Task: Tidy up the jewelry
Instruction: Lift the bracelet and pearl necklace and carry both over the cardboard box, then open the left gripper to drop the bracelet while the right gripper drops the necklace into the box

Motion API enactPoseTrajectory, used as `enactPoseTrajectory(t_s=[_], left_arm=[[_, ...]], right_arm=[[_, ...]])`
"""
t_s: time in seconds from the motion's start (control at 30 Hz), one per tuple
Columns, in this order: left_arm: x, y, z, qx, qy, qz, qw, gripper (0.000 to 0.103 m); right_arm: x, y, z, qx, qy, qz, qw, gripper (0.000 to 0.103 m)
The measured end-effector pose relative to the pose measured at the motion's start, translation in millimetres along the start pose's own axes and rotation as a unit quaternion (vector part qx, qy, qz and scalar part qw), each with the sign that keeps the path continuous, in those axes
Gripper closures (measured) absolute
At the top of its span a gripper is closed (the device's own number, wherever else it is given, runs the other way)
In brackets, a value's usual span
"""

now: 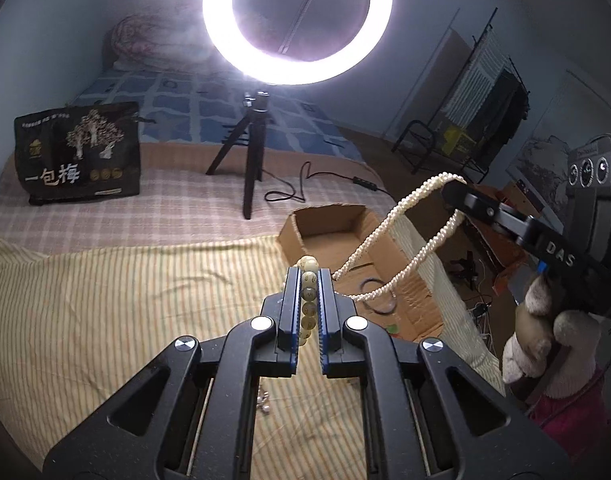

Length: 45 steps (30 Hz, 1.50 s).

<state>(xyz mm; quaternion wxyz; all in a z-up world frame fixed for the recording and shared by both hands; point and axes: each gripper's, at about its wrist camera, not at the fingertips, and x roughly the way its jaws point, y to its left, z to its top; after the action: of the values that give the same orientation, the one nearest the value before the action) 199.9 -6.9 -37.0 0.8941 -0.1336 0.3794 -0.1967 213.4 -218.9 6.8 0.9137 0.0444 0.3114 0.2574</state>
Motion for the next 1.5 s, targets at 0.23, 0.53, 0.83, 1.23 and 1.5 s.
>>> enactPoseTrajectory(t_s=[0.23, 0.53, 0.83, 1.23, 1.5], left_arm=[[26, -34, 4, 0.028, 0.008, -0.014, 0.9995, 0.098], [63, -61, 5, 0.038, 0.021, -0.024, 0.9988, 0.098], [98, -75, 2, 0.050, 0.034, -0.016, 0.9980, 0.098], [120, -85, -7, 0.067, 0.055, -0.006, 0.9963, 0.098], [119, -86, -7, 0.072, 0.058, 0.012, 0.9957, 0.075]], right_arm=[[-6, -35, 13, -0.004, -0.007, -0.032, 0.999, 0.097], [6, -77, 18, 0.007, 0.001, -0.062, 0.998, 0.097], [29, -108, 10, 0.017, 0.023, -0.077, 0.997, 0.097], [43, -135, -1, 0.046, 0.043, -0.085, 0.994, 0.097], [46, -135, -1, 0.047, 0.047, -0.094, 0.993, 0.078]])
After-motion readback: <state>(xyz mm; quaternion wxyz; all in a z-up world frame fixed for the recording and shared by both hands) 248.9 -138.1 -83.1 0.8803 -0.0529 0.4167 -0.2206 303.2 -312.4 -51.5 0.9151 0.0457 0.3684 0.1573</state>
